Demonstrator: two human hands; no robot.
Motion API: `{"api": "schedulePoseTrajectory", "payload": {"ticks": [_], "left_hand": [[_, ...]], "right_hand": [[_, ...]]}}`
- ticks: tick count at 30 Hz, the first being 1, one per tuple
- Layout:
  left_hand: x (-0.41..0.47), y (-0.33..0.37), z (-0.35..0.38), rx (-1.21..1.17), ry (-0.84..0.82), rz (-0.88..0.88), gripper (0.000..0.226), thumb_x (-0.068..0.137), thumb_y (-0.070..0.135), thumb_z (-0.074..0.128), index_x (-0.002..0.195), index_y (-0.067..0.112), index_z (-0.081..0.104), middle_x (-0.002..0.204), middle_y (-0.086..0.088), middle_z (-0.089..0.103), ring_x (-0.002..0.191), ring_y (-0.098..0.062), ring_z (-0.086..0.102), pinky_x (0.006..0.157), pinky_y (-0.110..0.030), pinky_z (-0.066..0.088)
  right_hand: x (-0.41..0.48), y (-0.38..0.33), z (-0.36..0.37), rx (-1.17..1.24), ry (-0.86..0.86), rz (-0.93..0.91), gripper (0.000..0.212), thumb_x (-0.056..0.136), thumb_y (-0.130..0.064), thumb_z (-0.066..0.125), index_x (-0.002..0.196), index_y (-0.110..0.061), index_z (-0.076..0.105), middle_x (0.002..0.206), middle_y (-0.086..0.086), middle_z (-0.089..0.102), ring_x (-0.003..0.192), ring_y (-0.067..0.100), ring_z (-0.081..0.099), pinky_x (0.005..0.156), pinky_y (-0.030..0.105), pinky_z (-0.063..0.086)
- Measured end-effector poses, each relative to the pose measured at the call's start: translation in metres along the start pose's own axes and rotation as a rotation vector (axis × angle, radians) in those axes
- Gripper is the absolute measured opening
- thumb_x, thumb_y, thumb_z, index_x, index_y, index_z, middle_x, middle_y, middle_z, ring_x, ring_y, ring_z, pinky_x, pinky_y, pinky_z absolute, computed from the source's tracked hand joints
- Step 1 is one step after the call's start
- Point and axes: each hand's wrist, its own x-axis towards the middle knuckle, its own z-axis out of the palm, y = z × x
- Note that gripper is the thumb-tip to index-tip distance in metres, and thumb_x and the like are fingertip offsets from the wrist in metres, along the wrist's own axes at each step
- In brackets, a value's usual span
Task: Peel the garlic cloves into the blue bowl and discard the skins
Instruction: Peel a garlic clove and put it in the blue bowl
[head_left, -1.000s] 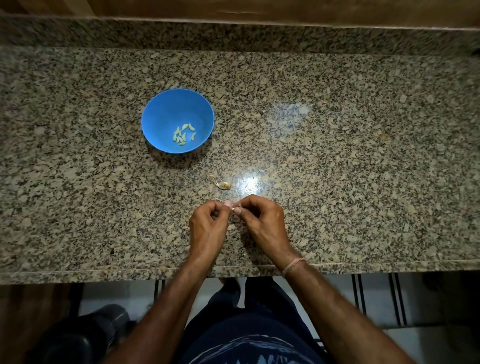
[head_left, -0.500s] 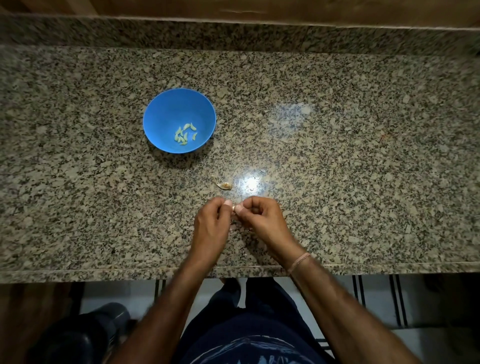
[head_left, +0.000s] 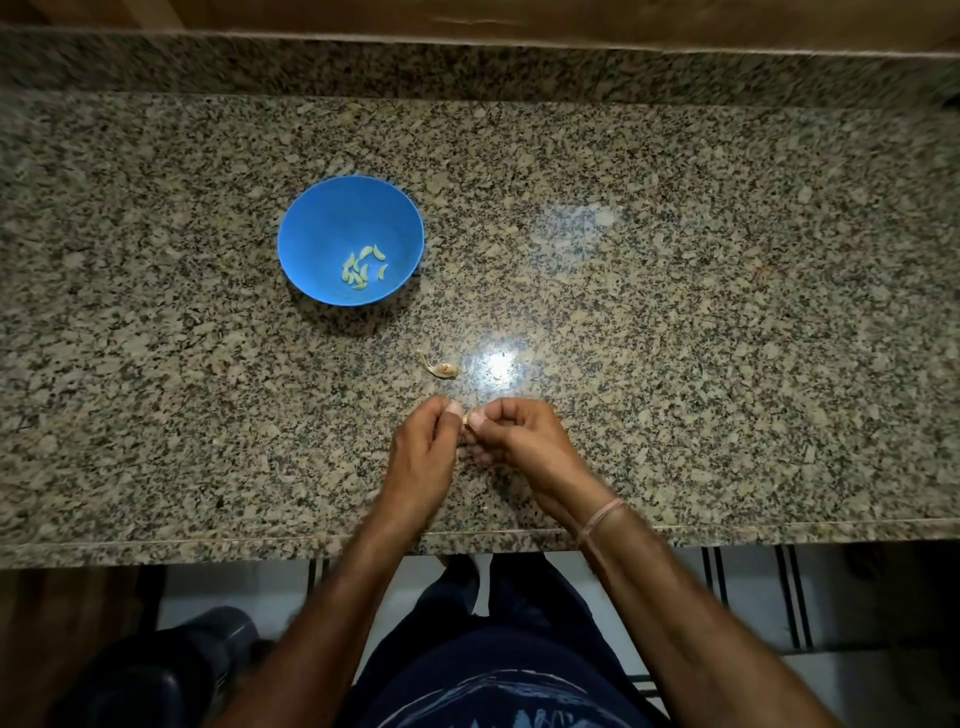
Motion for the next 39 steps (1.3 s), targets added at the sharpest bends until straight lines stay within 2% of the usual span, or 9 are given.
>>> {"api": "schedulePoseTrajectory", "payload": {"ticks": [3,7,12,14,19,22,26,36,39], "left_hand": [[0.002,0.003,-0.001,0.018,-0.014,0.065,0.03,0.111,0.025,0.045,0.09,0.008,0.057,0.076,0.0,0.055,0.065,-0.002,0.046,0.056,-0.016,0.041],[0.005,0.006,0.003,-0.363,-0.104,-0.304,0.029,0.11,0.027,0.046,0.092,0.011,0.062,0.071,0.004,0.051,0.061,-0.008,0.044,0.054,-0.023,0.039],[0.008,0.005,0.009,-0.628,-0.117,-0.447,0.03,0.109,0.024,0.049,0.082,0.014,0.058,0.062,0.005,0.048,0.055,-0.009,0.042,0.054,-0.025,0.037],[0.007,0.004,0.009,-0.596,-0.106,-0.443,0.03,0.108,0.026,0.05,0.083,0.013,0.059,0.064,0.005,0.048,0.055,-0.009,0.042,0.053,-0.025,0.037],[0.004,-0.001,0.007,-0.06,0.098,-0.191,0.023,0.104,0.031,0.06,0.097,0.01,0.065,0.081,0.001,0.061,0.069,-0.015,0.054,0.06,-0.028,0.044],[0.0,0.001,0.008,0.015,0.206,-0.059,0.006,0.098,0.021,0.07,0.103,0.02,0.065,0.097,0.003,0.069,0.087,-0.011,0.065,0.07,-0.021,0.051],[-0.004,0.002,0.009,0.061,0.26,0.087,0.005,0.099,0.029,0.069,0.099,0.024,0.071,0.094,0.01,0.072,0.087,-0.003,0.066,0.069,-0.016,0.052],[-0.001,0.004,0.006,-0.183,0.099,-0.083,0.007,0.096,0.021,0.074,0.101,0.015,0.077,0.091,-0.001,0.08,0.089,-0.016,0.077,0.086,-0.034,0.063],[-0.001,0.004,0.008,-0.129,0.153,-0.082,0.007,0.095,0.024,0.075,0.099,0.019,0.077,0.088,0.001,0.079,0.085,-0.014,0.076,0.081,-0.032,0.064]], "right_hand": [[-0.001,0.001,-0.004,0.299,-0.069,0.143,0.029,0.099,-0.004,0.066,0.119,0.015,0.061,0.093,0.014,0.072,0.077,0.017,0.068,0.071,0.022,0.059],[-0.004,0.008,0.002,-0.081,0.118,-0.235,0.009,0.095,-0.01,0.073,0.1,-0.002,0.073,0.097,0.009,0.076,0.093,0.021,0.074,0.087,0.03,0.061],[-0.002,0.012,0.0,-0.042,0.131,-0.281,0.008,0.094,-0.007,0.074,0.101,-0.004,0.075,0.098,0.009,0.078,0.098,0.026,0.074,0.091,0.037,0.061],[-0.002,0.015,0.0,0.007,0.128,-0.249,0.01,0.094,-0.005,0.072,0.103,-0.002,0.075,0.102,0.012,0.077,0.1,0.027,0.074,0.091,0.035,0.061],[0.001,0.019,-0.003,0.155,0.119,-0.148,0.012,0.096,-0.003,0.07,0.107,0.001,0.074,0.1,0.014,0.076,0.089,0.019,0.071,0.081,0.027,0.059],[0.003,0.017,-0.001,0.2,0.14,-0.111,0.016,0.094,-0.006,0.074,0.107,0.003,0.072,0.095,0.015,0.075,0.084,0.018,0.071,0.074,0.024,0.058],[0.003,0.017,-0.002,0.229,0.135,-0.082,0.02,0.093,-0.009,0.076,0.106,0.005,0.071,0.091,0.012,0.073,0.079,0.017,0.068,0.071,0.024,0.057],[0.002,0.017,0.002,0.188,0.14,-0.109,0.014,0.096,-0.003,0.07,0.108,0.004,0.07,0.098,0.012,0.075,0.088,0.016,0.072,0.081,0.025,0.059],[-0.001,0.015,0.008,0.276,0.206,-0.08,0.017,0.094,0.0,0.071,0.11,0.003,0.068,0.099,0.014,0.075,0.086,0.016,0.073,0.077,0.024,0.059]]}}
